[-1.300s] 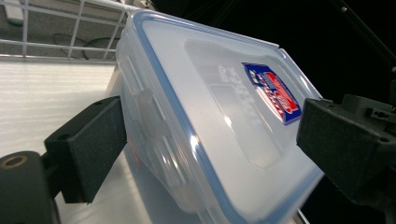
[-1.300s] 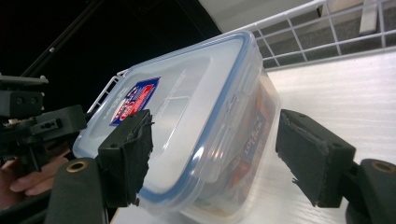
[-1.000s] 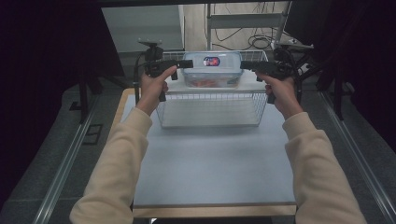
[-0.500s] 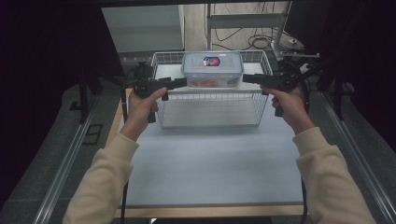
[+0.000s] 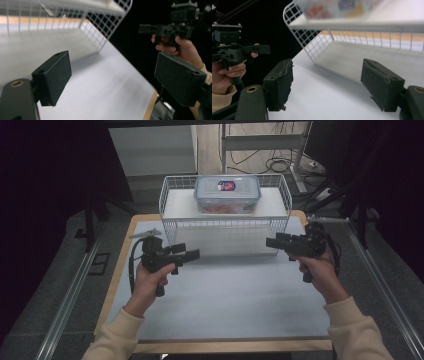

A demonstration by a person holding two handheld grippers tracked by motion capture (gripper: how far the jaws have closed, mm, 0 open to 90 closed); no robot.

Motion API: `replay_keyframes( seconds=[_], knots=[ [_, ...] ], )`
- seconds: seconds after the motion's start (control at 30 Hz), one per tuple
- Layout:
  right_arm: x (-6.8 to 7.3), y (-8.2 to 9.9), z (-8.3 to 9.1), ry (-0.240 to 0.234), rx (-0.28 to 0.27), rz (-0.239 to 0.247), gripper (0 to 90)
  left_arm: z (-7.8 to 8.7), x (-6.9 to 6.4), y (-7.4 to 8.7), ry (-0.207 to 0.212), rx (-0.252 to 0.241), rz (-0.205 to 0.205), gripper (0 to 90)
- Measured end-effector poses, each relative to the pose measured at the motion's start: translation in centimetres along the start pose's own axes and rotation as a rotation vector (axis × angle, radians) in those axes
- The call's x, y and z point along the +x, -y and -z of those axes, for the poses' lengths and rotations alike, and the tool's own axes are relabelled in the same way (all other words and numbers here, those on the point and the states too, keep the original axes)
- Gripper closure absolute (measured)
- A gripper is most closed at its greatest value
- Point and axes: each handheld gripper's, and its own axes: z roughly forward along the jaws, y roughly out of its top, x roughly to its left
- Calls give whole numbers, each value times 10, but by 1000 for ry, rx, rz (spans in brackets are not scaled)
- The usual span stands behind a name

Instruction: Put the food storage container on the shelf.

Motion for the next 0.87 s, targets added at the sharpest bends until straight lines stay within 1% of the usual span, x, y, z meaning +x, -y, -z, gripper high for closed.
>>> replay_keyframes(
  seconds=[0.03, 0.13, 0.2, 0.23, 0.27, 0.3, 0.37, 0.4, 0.43, 0.5, 0.57, 0.67, 0.73, 0.77, 0.87],
  knots=[
    [-1, 7, 1, -2, 5, -2, 258, -1, 0, 7, -4, 13, -10, 138],
    [-3, 29, 4, 11, 28, 13, 258, -4, 1, 25, -17, 45, -31, 138],
    [-3, 44, 5, 8, 40, 7, 258, -6, 3, 35, -25, 60, -40, 139],
    [-2, 51, 5, 9, 49, 5, 258, -7, 4, 39, -27, 66, -38, 139],
    [-2, 58, 5, 14, 58, 13, 258, -9, 6, 42, -29, 74, -34, 141],
    [-2, 64, 5, 24, 70, 20, 257, -11, 8, 45, -30, 89, -27, 141],
    [-3, 76, 5, 32, 86, 28, 257, -13, 11, 49, -35, 98, -11, 141],
    [-4, 79, 4, 34, 89, 24, 257, -15, 13, 51, -38, 101, -2, 142],
    [-5, 85, 3, 34, 105, 17, 254, -16, 15, 51, -40, 106, 2, 142],
    [-6, 89, 3, 41, 118, 22, 253, -18, 16, 52, -47, 106, 3, 144],
    [-6, 90, 3, 39, 115, 9, 253, -20, 15, 52, -49, 110, -1, 145],
    [-5, 89, 4, 32, 86, 19, 251, -22, 15, 54, -56, 120, -5, 145],
    [-2, 89, 3, 38, 83, 39, 242, -25, 17, 56, -57, 126, -1, 145],
    [-2, 90, 2, 49, 84, 58, 238, -25, 17, 57, -63, 131, -2, 145],
    [-3, 94, -1, 75, 90, 82, 227, -29, 21, 61, -81, 144, -5, 147]
  ],
)
